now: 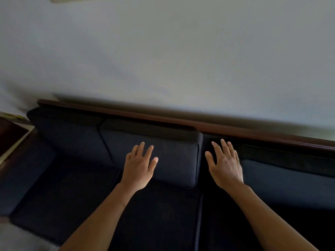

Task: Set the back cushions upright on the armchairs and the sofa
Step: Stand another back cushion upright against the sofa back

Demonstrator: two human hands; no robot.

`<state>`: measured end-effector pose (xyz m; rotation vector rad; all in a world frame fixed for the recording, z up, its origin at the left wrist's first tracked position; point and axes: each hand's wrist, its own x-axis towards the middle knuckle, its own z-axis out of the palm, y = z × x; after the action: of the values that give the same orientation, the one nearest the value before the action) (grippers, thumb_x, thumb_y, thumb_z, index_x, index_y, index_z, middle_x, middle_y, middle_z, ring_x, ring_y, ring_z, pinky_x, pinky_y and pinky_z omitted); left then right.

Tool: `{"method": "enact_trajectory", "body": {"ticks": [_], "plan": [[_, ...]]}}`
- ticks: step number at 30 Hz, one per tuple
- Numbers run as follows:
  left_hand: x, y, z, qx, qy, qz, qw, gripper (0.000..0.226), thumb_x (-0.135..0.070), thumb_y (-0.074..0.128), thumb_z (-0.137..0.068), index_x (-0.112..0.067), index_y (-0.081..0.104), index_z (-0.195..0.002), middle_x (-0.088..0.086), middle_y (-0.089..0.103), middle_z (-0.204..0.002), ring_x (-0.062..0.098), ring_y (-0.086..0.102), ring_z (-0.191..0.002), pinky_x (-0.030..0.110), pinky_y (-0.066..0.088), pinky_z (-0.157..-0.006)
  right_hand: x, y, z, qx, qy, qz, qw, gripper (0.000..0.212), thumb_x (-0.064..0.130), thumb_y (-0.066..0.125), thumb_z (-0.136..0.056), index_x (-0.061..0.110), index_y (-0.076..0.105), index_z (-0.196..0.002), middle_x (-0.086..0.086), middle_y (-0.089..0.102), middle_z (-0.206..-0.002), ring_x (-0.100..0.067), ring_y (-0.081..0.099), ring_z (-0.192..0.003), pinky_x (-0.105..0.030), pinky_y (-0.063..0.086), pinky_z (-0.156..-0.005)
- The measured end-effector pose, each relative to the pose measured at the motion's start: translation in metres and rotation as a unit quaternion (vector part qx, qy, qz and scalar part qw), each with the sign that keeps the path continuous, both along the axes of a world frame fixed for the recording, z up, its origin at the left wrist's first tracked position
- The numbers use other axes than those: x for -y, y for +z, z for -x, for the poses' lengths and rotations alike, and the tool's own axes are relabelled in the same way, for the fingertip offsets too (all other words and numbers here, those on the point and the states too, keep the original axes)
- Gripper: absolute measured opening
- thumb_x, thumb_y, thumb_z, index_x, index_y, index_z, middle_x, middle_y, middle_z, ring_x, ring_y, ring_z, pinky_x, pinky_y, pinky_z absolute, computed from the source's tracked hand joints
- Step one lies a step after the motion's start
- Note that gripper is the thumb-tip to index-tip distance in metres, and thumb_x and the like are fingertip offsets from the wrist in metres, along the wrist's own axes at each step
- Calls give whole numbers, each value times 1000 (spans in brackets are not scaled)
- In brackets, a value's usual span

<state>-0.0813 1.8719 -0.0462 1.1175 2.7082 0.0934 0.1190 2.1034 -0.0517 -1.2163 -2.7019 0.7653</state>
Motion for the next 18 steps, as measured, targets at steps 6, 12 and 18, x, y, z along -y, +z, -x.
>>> {"method": "enact_trajectory", "body": {"ticks": [6,12,18], "plan": [[40,-18,137,34,34,-18,999,72,-61,22,-109,-21,28,-169,18,13,-177,40,12,-163,54,20,-130,46,-15,109,15,-55,5,998,65,58,34,-107,27,31,-163,-5,11,-175,-25,2,-162,-47,12,-130],[48,-49,230,64,117,-55,990,73,-59,37,-109,-17,27,-168,25,7,-176,44,8,-162,57,18,-129,51,-41,157,68,-139,9,988,65,59,31,-106,28,29,-163,-6,6,-176,-29,-1,-162,-58,17,-124],[38,-54,271,125,217,-124,960,81,-57,46,-108,-8,19,-168,25,18,-170,45,16,-158,59,36,-121,46,-50,162,13,-233,33,972,66,64,39,-102,33,33,-160,-6,11,-173,-40,15,-155,-62,35,-114]]}}
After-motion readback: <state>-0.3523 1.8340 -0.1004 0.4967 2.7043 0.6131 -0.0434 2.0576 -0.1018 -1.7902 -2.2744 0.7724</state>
